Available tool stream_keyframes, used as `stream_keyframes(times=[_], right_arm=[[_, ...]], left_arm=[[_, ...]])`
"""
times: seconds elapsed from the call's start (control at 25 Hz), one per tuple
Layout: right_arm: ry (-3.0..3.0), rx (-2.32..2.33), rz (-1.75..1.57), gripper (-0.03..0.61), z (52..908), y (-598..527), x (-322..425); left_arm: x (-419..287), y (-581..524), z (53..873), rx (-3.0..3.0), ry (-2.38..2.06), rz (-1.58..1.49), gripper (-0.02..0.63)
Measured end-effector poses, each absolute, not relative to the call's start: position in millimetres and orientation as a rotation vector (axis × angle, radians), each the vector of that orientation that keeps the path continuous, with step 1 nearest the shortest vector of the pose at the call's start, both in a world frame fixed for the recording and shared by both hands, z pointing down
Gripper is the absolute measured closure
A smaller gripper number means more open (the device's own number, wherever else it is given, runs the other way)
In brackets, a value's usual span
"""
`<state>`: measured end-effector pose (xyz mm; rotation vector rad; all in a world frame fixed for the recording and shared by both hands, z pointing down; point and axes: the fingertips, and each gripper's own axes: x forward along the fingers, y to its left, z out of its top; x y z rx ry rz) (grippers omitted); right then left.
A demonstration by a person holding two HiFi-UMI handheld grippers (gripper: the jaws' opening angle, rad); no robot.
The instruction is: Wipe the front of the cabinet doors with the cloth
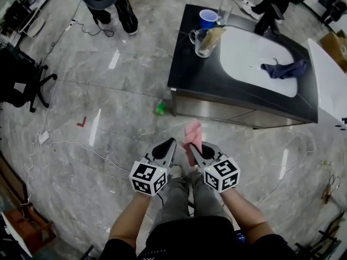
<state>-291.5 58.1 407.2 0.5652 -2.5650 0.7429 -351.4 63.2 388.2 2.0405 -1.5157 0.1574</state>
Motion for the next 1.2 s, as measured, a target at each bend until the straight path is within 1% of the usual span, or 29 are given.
stream_keyframes(times=[0.48, 0.84, 1.04, 1.2], right_arm=[[-2.562, 0.479, 0.674, 0.534, 471.2, 20.8, -333.5], [-2.584, 0.442, 0.629, 0.534, 495.4, -14.2, -361.3], [-2.593, 0.475, 0.611, 0.534, 502.8, -36.0, -360.2], [-2.588, 0.509, 0.605, 0.534, 509.5, -51.9, -343.1]], left_arm=[[-383.3, 39.4, 445.5, 1.938, -1.578, 0.197, 0.597], [-385.9, 15.2, 475.3, 1.898, -1.601, 0.201, 0.597], [-380.6, 2.7, 483.3, 1.886, -1.61, 0.204, 0.597], [-365.0, -7.5, 489.3, 1.89, -1.594, 0.218, 0.597]])
